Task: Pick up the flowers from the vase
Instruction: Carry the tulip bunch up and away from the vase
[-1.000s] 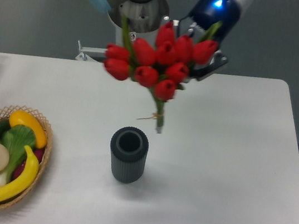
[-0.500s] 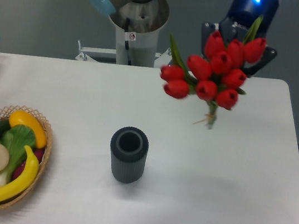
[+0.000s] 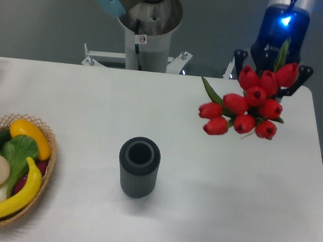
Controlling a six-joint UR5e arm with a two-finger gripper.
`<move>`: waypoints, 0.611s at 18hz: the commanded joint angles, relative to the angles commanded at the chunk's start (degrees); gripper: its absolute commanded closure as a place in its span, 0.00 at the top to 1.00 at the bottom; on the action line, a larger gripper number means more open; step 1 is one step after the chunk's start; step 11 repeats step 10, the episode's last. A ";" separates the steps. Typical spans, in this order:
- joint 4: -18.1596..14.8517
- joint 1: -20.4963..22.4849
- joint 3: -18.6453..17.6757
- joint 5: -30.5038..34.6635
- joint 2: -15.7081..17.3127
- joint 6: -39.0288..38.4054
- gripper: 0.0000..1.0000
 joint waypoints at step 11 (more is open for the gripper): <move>0.00 1.05 -0.88 -0.09 -2.47 2.73 0.40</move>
